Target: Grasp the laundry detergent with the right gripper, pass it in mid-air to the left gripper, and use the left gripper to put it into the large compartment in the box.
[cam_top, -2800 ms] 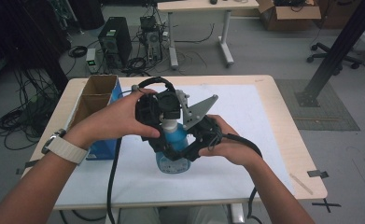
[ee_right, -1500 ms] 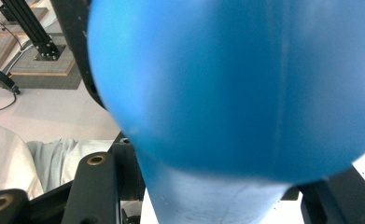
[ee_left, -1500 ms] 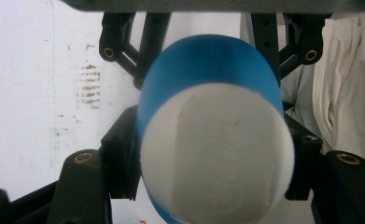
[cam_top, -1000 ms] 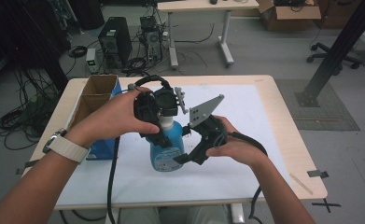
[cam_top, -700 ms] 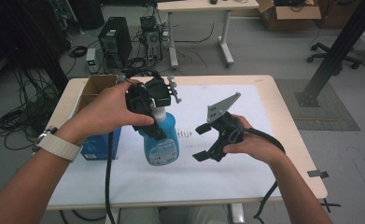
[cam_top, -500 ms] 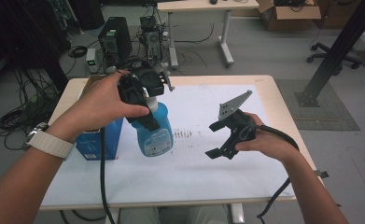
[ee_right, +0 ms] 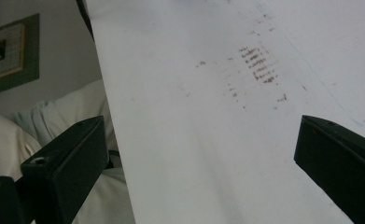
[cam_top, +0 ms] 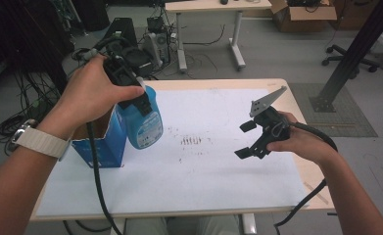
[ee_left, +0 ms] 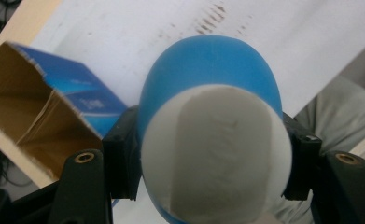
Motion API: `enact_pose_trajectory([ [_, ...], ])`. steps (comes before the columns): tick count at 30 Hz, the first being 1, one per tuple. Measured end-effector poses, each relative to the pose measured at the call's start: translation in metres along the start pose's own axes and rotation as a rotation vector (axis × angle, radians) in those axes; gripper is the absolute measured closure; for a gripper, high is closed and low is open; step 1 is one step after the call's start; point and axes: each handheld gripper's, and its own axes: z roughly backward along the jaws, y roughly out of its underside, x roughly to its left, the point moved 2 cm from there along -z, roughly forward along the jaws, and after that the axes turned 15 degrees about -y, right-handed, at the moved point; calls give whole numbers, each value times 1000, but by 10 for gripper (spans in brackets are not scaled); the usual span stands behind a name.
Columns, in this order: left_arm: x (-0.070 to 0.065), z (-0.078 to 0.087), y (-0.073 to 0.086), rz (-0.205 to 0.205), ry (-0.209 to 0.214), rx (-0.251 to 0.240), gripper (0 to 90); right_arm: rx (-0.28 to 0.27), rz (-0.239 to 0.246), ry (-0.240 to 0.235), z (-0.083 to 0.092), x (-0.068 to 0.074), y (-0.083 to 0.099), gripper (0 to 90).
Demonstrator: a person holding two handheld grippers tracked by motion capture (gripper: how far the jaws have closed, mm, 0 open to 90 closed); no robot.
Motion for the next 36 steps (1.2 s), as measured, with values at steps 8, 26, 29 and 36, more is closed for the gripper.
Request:
enact_pose_trajectory([
  [8, 28, 4, 0, 169, -73, 64, 378, 43, -9, 11, 11, -2, 5, 34],
  [26, 85, 8, 11, 447, -129, 155, 378, 180, -2, 85, 25, -1, 11, 57],
  [29, 95, 5, 15, 508, -140, 168, 378, 204, 1, 100, 26, -1, 13, 56],
  [36, 110, -4, 22, 579, -169, 190, 378, 286, -11, 127, 28, -3, 17, 55],
])
